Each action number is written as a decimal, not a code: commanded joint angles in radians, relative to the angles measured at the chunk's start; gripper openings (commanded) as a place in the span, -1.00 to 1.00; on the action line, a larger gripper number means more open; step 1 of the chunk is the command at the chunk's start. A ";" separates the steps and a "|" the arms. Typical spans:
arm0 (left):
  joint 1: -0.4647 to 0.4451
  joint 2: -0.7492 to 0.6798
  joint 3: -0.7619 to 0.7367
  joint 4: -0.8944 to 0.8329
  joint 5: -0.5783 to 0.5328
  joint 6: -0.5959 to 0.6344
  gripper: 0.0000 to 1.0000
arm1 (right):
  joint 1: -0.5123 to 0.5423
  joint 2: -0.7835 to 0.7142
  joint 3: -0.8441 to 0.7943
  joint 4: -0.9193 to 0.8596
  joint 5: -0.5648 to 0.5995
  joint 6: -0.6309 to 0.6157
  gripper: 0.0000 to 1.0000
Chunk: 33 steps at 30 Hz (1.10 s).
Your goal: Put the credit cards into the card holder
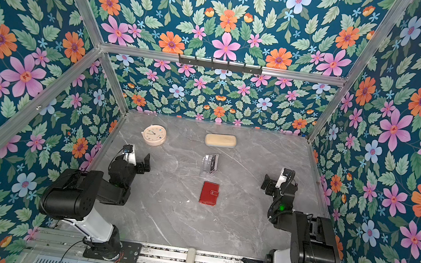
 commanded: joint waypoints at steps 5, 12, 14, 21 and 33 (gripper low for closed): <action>0.001 0.000 -0.001 0.019 -0.007 0.011 1.00 | 0.001 0.001 0.003 0.023 -0.004 -0.011 0.98; 0.000 -0.103 -0.021 -0.027 -0.084 -0.015 1.00 | 0.004 -0.123 -0.022 -0.042 0.063 0.011 0.98; 0.000 -0.173 0.001 -0.144 -0.106 -0.031 1.00 | 0.007 -0.214 0.012 -0.220 0.087 0.045 0.98; -0.007 -0.337 0.176 -0.679 -0.027 -0.244 1.00 | 0.008 -0.370 0.225 -0.835 -0.044 0.185 0.98; -0.334 -0.220 0.356 -0.980 0.208 -0.447 0.73 | 0.273 -0.271 0.350 -1.046 -0.284 0.228 0.75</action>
